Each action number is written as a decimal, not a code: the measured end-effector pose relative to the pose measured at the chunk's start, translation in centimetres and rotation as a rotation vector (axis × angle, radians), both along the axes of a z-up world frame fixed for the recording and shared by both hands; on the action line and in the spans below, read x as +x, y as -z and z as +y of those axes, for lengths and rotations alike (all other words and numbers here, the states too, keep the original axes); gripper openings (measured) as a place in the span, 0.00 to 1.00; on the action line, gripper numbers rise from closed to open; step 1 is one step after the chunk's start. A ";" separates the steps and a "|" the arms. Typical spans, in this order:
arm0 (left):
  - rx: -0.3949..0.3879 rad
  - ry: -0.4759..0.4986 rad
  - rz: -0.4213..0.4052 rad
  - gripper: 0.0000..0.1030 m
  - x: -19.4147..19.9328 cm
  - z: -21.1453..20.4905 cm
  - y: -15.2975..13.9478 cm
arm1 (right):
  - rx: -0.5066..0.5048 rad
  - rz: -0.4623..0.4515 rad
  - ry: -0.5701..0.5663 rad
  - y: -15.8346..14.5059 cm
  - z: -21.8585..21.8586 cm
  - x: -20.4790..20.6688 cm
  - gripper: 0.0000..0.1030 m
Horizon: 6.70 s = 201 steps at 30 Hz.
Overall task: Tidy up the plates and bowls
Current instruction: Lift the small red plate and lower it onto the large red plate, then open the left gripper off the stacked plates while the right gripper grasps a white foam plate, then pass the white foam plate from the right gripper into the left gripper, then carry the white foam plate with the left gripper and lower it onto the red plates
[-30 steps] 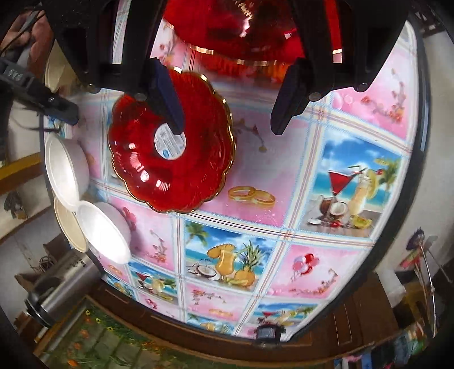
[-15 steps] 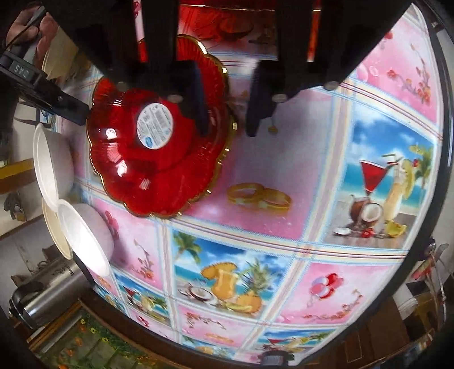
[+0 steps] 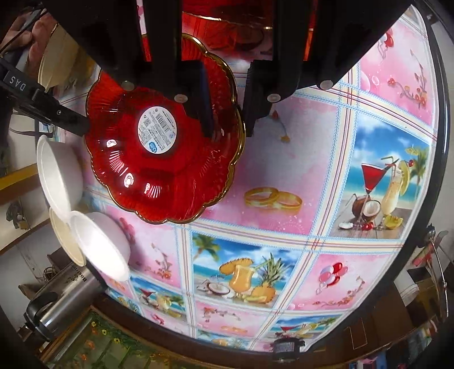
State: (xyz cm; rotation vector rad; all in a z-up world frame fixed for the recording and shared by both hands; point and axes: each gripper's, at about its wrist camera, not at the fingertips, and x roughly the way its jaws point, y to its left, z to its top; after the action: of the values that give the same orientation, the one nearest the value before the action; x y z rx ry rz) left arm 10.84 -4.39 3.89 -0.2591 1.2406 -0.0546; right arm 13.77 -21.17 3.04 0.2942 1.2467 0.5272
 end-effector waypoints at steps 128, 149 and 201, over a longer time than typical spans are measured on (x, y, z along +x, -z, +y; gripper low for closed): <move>0.005 0.081 -0.084 0.77 -15.2 -3.4 -5.4 | 0.008 0.167 -0.278 -0.5 1.9 -3.7 0.49; 0.074 0.189 -0.087 0.41 -7.3 -6.2 -3.6 | -0.067 -0.011 0.002 -2.1 -5.3 -9.7 0.26; 0.123 0.028 -0.112 0.21 -17.2 1.5 -5.6 | 0.043 -0.022 -0.269 -4.4 6.6 -12.8 0.13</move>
State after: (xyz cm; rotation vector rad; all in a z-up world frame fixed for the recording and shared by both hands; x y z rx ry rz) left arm -6.40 -2.88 9.50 -0.1299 1.1320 -0.0168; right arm 0.96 -14.56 7.40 0.1567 1.2624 0.7863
